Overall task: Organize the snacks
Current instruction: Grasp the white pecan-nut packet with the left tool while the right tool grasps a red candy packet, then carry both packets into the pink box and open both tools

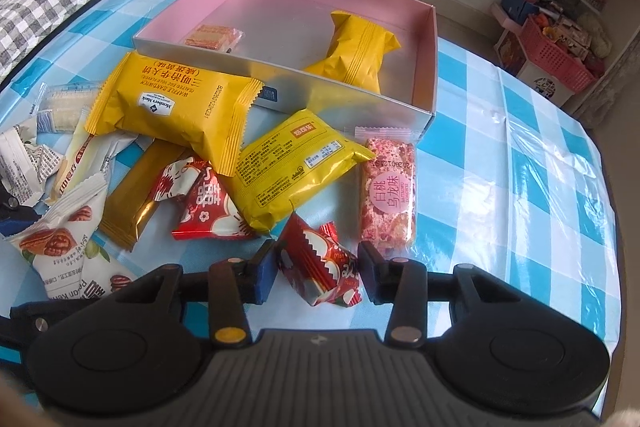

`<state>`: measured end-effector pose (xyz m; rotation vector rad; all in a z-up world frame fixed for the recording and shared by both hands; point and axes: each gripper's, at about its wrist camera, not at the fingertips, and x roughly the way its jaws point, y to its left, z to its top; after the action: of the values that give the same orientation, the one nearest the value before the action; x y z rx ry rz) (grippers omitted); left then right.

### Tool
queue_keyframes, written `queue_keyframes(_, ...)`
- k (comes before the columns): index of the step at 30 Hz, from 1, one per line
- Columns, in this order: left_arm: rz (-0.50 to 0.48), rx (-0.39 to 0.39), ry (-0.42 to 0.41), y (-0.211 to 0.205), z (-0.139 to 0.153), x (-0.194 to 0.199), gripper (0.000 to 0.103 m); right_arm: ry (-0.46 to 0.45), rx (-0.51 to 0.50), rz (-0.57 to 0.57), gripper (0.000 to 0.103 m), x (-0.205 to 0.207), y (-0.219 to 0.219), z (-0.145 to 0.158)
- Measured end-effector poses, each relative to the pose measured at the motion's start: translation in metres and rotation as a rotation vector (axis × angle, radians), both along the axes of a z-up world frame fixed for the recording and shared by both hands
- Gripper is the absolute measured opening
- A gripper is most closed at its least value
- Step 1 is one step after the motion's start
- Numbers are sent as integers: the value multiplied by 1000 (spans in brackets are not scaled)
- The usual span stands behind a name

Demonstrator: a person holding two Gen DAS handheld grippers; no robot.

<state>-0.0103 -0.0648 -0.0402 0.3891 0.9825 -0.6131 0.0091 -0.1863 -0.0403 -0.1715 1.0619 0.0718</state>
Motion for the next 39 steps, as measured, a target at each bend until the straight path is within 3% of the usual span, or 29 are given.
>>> queue_keyframes(17, 24, -51, -40, 6, 21, 4, 43, -12, 62, -18, 35, -5, -8, 20)
queue_keyframes(30, 114, -113, -120, 11, 54, 32, 43, -104, 163, -68, 35, 8, -15, 54)
queue_keyframes(39, 203, -61, -199, 7, 60, 64, 43, -150, 217, -110, 35, 33, -9, 58)
